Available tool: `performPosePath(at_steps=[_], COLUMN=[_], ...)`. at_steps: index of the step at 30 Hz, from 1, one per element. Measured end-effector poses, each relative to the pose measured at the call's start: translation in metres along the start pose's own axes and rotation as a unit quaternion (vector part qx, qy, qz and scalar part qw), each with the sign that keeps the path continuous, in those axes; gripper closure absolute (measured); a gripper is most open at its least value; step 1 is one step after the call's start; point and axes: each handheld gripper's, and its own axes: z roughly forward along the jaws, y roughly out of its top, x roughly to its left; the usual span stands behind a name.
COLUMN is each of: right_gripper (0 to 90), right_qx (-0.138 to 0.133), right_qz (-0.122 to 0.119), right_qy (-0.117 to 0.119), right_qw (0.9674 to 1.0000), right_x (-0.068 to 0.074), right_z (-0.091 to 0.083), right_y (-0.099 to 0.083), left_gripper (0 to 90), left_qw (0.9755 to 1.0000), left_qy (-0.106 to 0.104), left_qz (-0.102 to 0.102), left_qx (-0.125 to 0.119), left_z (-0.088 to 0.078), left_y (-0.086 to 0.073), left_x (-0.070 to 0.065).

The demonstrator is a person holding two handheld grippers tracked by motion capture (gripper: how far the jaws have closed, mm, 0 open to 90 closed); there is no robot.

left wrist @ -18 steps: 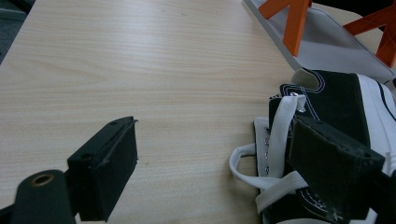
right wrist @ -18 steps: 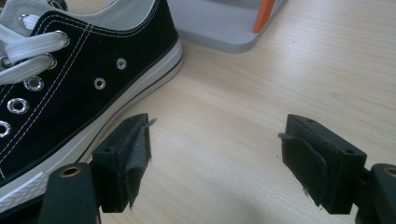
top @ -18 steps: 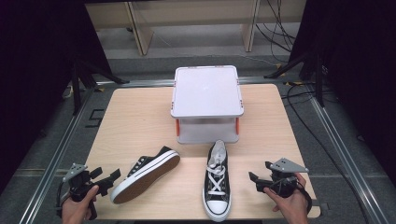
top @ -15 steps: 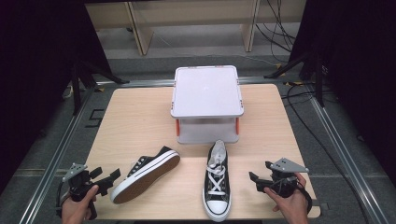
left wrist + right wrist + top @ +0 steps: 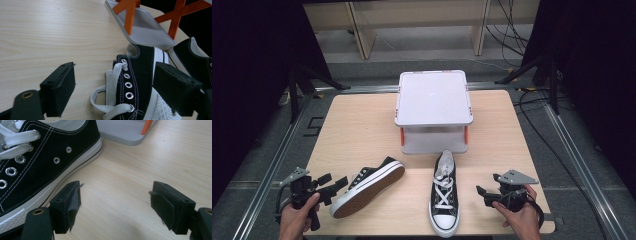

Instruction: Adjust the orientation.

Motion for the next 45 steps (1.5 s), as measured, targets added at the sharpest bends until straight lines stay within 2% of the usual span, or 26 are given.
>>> performPosePath(at_steps=[1, 2, 3, 4, 5, 7, 11, 12, 15, 17, 18, 20, 22, 23, 28, 30, 31, 32, 33, 35, 36, 38, 42, 44, 45], right_gripper=[25.5, 25.5, 25.5, 25.5, 25.5, 25.5, 25.6, 25.6, 26.0, 26.0, 26.1, 26.2, 26.3, 26.2, 26.3, 26.3, 26.3, 26.3, 26.3, 26.3, 26.3, 26.3, 26.3, 26.3, 26.3], right_qx=[0.001, 0.002, 0.002, 0.002, 0.0, 0.001, 0.0, 0.005, 0.005, 0.007, 0.003, 0.008, 0.007, 0.007, 0.007, 0.007, 0.007, 0.007, 0.008, 0.007, 0.009, 0.01, 0.006, 0.008, 0.008], right_qz=[0.005, 0.013, 0.013, 0.003, 0.011, 0.005, -0.004, -0.001, -0.002, -0.004, -0.013, -0.004, -0.005, -0.01, -0.007, -0.004, -0.01, -0.01, -0.009, -0.011, -0.011, -0.01, -0.014, -0.012, -0.012], right_qy=[0.01, 0.006, 0.006, 0.008, 0.006, 0.009, 0.003, 0.013, 0.012, 0.012, 0.009, 0.019, 0.02, 0.016, 0.019, 0.02, 0.017, 0.017, 0.018, 0.017, 0.018, 0.017, 0.015, 0.018, 0.018], right_qw=[0.9999, 0.9999, 0.9999, 1.0, 0.9999, 0.9999, 1.0, 0.9999, 0.9999, 0.9999, 0.9999, 0.9998, 0.9998, 0.9998, 0.9998, 0.9998, 0.9998, 0.9998, 0.9998, 0.9998, 0.9997, 0.9998, 0.9998, 0.9997, 0.9997], right_x=[0.0, 0.001, 0.001, -0.001, 0.001, 0.001, 0.002, 0.002, 0.003, 0.003, 0.003, 0.005, 0.005, 0.004, 0.005, 0.006, 0.005, 0.005, 0.005, 0.005, 0.005, 0.005, 0.005, 0.006, 0.006], right_z=[0.002, 0.001, 0.001, 0.002, 0.001, 0.002, 0.001, 0.002, 0.002, 0.002, 0.002, 0.001, 0.001, 0.003, 0.002, 0.001, 0.003, 0.003, 0.003, 0.003, 0.003, 0.003, 0.001, 0.001, 0.001], right_y=[0.0, 0.0, 0.0, 0.0, 0.0, 0.0, 0.0, 0.0, 0.001, 0.001, 0.001, 0.001, 0.001, 0.001, 0.001, 0.001, 0.001, 0.001, 0.001, 0.001, 0.001, 0.001, 0.001, 0.001, 0.001], left_gripper=[20.3, 21.2, 21.6, 21.6, 22.8, 23.6, 24.5, 24.7, 24.2, 23.8, 23.6, 22.1, 20.6, 18.6, 18.5, 22.1, 29.3, 31.4, 31.4, 32.3, 33.6, 34.4, 35.2, 40.7, 41.6], left_qw=[0.9999, 0.9998, 0.9998, 0.9996, 0.9996, 0.9993, 0.9987, 0.9985, 0.9973, 0.9972, 0.9975, 0.9969, 0.9965, 0.9956, 0.9947, 0.9946, 0.9945, 0.9945, 0.9941, 0.9936, 0.9925, 0.9921, 0.9891, 0.9876, 0.9876], left_qy=[-0.007, -0.014, -0.014, -0.016, -0.025, -0.023, -0.021, -0.022, -0.038, -0.03, -0.032, -0.027, -0.034, -0.043, -0.054, -0.056, -0.054, -0.054, -0.065, -0.072, -0.08, -0.082, -0.106, -0.111, -0.111], left_qz=[-0.005, -0.008, -0.008, -0.008, -0.009, -0.002, 0.004, 0.005, 0.004, 0.011, 0.013, 0.021, 0.024, 0.025, 0.035, 0.041, 0.042, 0.042, 0.041, 0.041, 0.041, 0.044, 0.046, 0.059, 0.059], left_qx=[0.006, 0.01, 0.01, 0.021, 0.014, 0.031, 0.047, 0.051, 0.063, 0.067, 0.062, 0.071, 0.072, 0.079, 0.08, 0.078, 0.079, 0.079, 0.077, 0.077, 0.083, 0.084, 0.091, 0.094, 0.094], left_z=[0.003, 0.003, 0.003, 0.004, 0.006, 0.009, 0.016, 0.017, 0.018, 0.017, 0.018, 0.016, 0.017, 0.018, 0.017, 0.017, 0.015, 0.015, 0.015, 0.015, 0.015, 0.014, 0.016, 0.015, 0.015], left_y=[0.0, 0.001, 0.001, 0.002, 0.001, 0.003, 0.004, 0.003, 0.0, 0.0, -0.001, 0.0, -0.002, -0.004, -0.006, -0.005, -0.004, -0.004, -0.005, -0.006, -0.008, -0.009, -0.012, -0.014, -0.014], left_x=[0.0, -0.001, -0.001, -0.002, -0.004, -0.007, -0.009, -0.01, -0.013, -0.017, -0.018, -0.02, -0.023, -0.025, -0.029, -0.03, -0.031, -0.031, -0.031, -0.033, -0.035, -0.036, -0.038, -0.043, -0.043])
